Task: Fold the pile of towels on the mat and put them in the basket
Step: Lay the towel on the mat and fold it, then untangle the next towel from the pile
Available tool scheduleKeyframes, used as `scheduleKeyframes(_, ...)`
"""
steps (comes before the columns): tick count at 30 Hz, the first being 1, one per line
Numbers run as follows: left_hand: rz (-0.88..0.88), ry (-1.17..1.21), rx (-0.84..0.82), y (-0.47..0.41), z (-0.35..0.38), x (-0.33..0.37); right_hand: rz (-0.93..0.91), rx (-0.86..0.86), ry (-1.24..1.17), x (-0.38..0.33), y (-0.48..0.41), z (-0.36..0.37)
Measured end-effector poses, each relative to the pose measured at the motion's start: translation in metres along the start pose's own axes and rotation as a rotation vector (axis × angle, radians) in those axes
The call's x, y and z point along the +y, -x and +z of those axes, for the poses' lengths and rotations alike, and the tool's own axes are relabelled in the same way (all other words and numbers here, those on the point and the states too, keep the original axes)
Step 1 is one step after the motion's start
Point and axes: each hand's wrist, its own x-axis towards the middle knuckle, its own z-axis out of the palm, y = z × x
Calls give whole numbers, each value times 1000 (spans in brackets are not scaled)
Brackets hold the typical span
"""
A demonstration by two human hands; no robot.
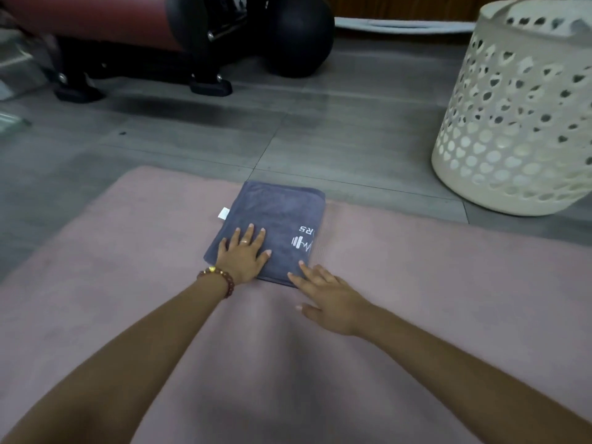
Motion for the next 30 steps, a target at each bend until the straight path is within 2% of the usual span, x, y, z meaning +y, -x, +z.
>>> scheduleKeyframes(1,15,-31,-21,1,-12,9,-22,7,-27,7,18,-8)
scheduleKeyframes(3,113,-105,46,16,-33,34,-69,55,-34,28,60,-18)
scheduleKeyframes(6,484,-92,94,53,-45,93,-33,63,-80,65,146,-29)
scheduleKeyframes(9,940,-91,65,97,-37,189,136,48,-128,108,242,-38)
scheduleKeyframes(11,1122,-94,-9,127,-34,266,276,117,-215,136,304,-41)
scheduleKeyframes(13,1255,-85,-40,154,-32,337,452,291,-319,162,365,-38)
scheduleKeyframes(15,1378,-65,-1,177,-28,397,691,519,-363,186,420,-25)
scheduleKeyframes(18,1491,-1,5,207,-20,462,1213,812,-214,213,495,0)
scheduleKeyframes(20,1518,15,-15,222,-13,489,1538,902,-173,223,539,13)
scheduleKeyframes(21,1526,6,-25,226,-10,497,1632,939,-213,228,558,18)
scheduleKeyframes(22,1531,-21,-38,229,-8,504,1675,984,-283,234,576,22)
scheduleKeyframes(25,1539,-33,-40,228,-6,512,1646,1119,-437,250,607,29)
scheduleKeyframes(27,1526,-5,-36,227,-6,511,1634,1191,-359,254,613,22)
scheduleKeyframes(30,1541,85,48,228,-3,505,1530,1124,-185,255,596,10)
